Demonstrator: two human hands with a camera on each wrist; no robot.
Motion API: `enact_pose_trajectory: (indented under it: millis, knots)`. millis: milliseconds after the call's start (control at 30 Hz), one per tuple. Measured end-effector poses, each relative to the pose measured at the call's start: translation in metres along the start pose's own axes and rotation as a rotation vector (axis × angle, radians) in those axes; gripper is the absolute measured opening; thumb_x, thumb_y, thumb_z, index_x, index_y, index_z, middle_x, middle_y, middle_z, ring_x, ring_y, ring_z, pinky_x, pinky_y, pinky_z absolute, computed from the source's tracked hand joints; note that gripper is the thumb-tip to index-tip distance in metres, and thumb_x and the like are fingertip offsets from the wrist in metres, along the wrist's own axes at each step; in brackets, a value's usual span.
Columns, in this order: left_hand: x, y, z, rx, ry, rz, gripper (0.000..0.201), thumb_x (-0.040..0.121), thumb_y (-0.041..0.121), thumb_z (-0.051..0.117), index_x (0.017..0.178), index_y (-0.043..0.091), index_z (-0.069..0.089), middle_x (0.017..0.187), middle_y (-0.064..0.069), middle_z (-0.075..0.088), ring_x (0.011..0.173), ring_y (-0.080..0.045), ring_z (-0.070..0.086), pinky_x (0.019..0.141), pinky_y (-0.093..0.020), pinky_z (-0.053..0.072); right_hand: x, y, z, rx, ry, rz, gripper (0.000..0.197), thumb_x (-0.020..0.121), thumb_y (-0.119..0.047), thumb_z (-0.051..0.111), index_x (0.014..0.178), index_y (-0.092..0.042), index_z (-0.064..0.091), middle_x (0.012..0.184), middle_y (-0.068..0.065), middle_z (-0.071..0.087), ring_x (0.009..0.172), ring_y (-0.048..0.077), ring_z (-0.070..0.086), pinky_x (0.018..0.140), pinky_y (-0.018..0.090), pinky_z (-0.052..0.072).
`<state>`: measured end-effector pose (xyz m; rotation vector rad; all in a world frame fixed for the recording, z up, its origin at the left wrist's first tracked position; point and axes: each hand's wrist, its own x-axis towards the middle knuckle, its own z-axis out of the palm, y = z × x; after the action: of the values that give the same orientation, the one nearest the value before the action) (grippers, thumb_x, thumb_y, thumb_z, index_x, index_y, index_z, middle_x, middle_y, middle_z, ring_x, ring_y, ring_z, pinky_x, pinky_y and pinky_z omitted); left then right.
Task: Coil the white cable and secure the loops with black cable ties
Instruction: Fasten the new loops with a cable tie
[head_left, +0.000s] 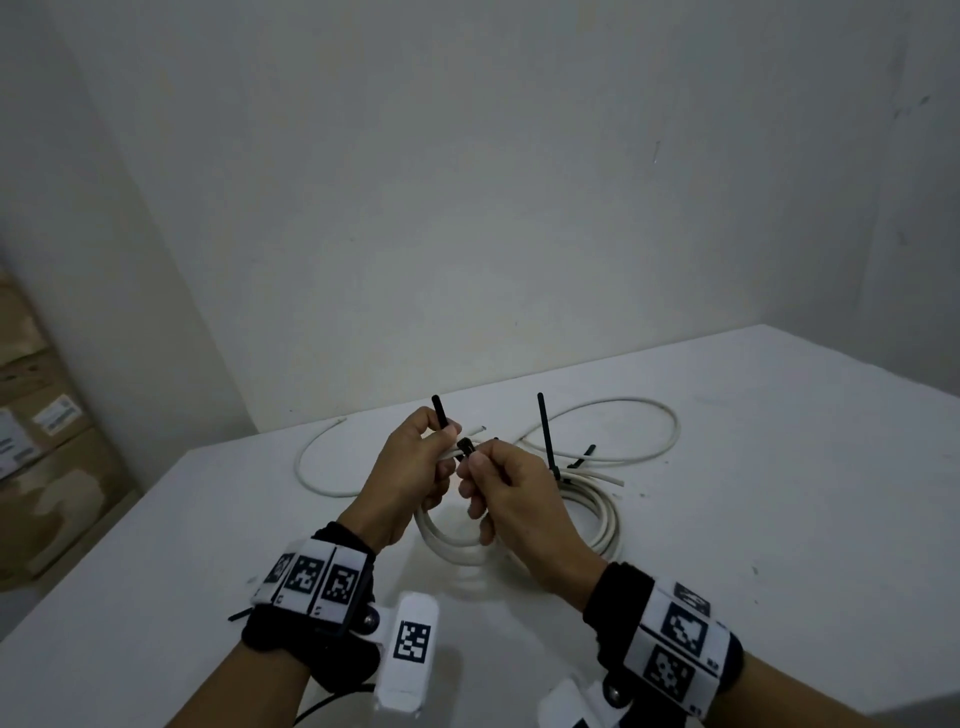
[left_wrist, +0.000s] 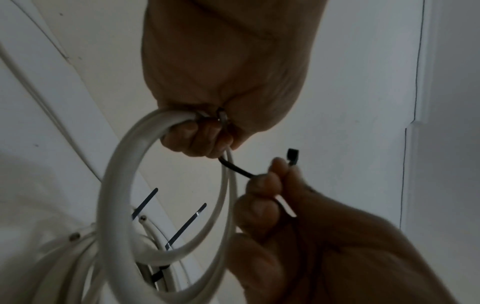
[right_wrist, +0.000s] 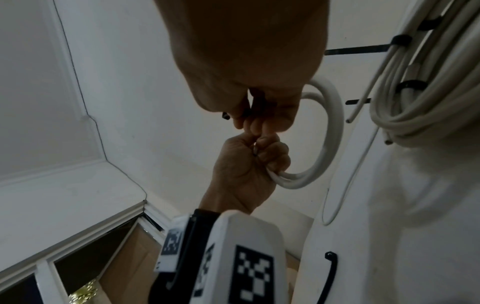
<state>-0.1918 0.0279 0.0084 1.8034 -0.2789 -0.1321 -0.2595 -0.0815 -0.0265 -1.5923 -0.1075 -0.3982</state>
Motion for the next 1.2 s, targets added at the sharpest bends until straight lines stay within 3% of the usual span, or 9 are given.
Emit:
enact_pose_trajectory:
  millis: [200,333,467,533,667,833,1000,1100,1200]
  knots:
    - [-0.004,-0.004,-0.001,0.054,-0.02,0.073,0.01,0.099,0.014,0.044,0.097,0.006,0.05,0.045,0.009,0.045,0.039,-0.007,0.031,0.042,-0.021,0.024,-0.001,-0.008,0.0,-0.048,0.062,-0.081,0.03,0.097,-0.018,0.047,0.073,-0.021,0.064,0.054,-0.011,0.054,0.05,0.008,0.043,0.05,0.026,0.036]
    - [-0.016,-0.003,0.004,0.12,-0.009,0.238,0.026,0.097,0.026,0.052,0.091,0.001,0.047,0.044,0.012,0.051,0.047,-0.011,0.029,0.043,-0.02,0.027,0.012,-0.016,-0.003,-0.076,0.111,-0.114,0.026,0.097,-0.018,0.049,0.088,-0.007,0.07,0.079,0.003,0.071,0.07,0.013,0.063,0.067,0.029,0.049]
    - [-0.019,-0.002,0.004,0.184,0.058,0.347,0.027,0.096,0.031,0.053,0.088,0.006,0.05,0.042,0.013,0.048,0.046,-0.013,0.025,0.043,-0.021,0.025,0.021,-0.016,-0.002,-0.028,0.103,-0.052,0.026,0.096,-0.017,0.049,0.085,-0.008,0.071,0.085,0.01,0.072,0.077,0.02,0.065,0.073,0.029,0.049]
    - [-0.018,-0.001,0.003,0.214,0.089,0.367,0.018,0.096,0.026,0.052,0.083,0.013,0.051,0.043,0.012,0.046,0.044,-0.01,0.025,0.043,-0.021,0.024,0.021,-0.015,-0.002,-0.034,0.094,-0.046,0.026,0.096,-0.017,0.049,0.082,-0.01,0.07,0.08,0.013,0.069,0.067,0.019,0.056,0.067,0.026,0.044]
    - [-0.017,0.0,0.001,0.26,0.108,0.399,0.02,0.097,0.021,0.05,0.078,0.024,0.05,0.06,-0.002,0.062,0.04,-0.006,0.027,0.042,-0.017,0.027,0.019,-0.013,-0.001,-0.005,0.078,-0.076,0.025,0.097,-0.013,0.048,0.078,-0.014,0.065,0.058,-0.014,0.057,0.052,-0.002,0.045,0.055,0.014,0.035]
    - [-0.018,-0.001,-0.001,0.314,0.107,0.394,0.018,0.097,0.02,0.049,0.079,0.019,0.049,0.064,-0.019,0.058,0.04,-0.007,0.027,0.042,-0.017,0.026,0.017,-0.011,0.002,0.017,0.049,-0.108,0.023,0.098,-0.015,0.047,0.084,-0.012,0.064,0.063,-0.01,0.061,0.05,-0.001,0.045,0.054,0.016,0.034]
    - [-0.024,0.0,-0.001,0.363,0.107,0.42,0.015,0.098,0.016,0.049,0.084,0.01,0.051,0.058,0.001,0.058,0.037,-0.004,0.039,0.043,-0.012,0.029,0.018,-0.006,0.004,-0.03,0.064,-0.084,0.024,0.098,-0.015,0.048,0.082,-0.012,0.066,0.055,-0.017,0.059,0.052,-0.004,0.051,0.055,0.01,0.036]
    - [-0.028,0.004,-0.002,0.376,0.093,0.447,0.014,0.098,0.011,0.048,0.085,0.008,0.053,0.07,-0.003,0.067,0.043,0.005,0.05,0.046,-0.009,0.033,0.017,-0.005,0.005,-0.058,0.063,-0.029,0.03,0.098,-0.019,0.048,0.071,-0.018,0.063,0.042,-0.019,0.05,0.04,-0.002,0.043,0.049,0.016,0.03]
    - [-0.027,0.002,-0.003,0.429,0.091,0.467,0.018,0.098,0.014,0.048,0.08,0.014,0.051,0.066,0.003,0.067,0.048,0.001,0.053,0.048,-0.012,0.036,0.016,-0.006,0.005,-0.026,0.064,-0.011,0.035,0.098,-0.02,0.048,0.065,-0.02,0.061,0.039,-0.018,0.048,0.038,-0.002,0.042,0.047,0.014,0.028]
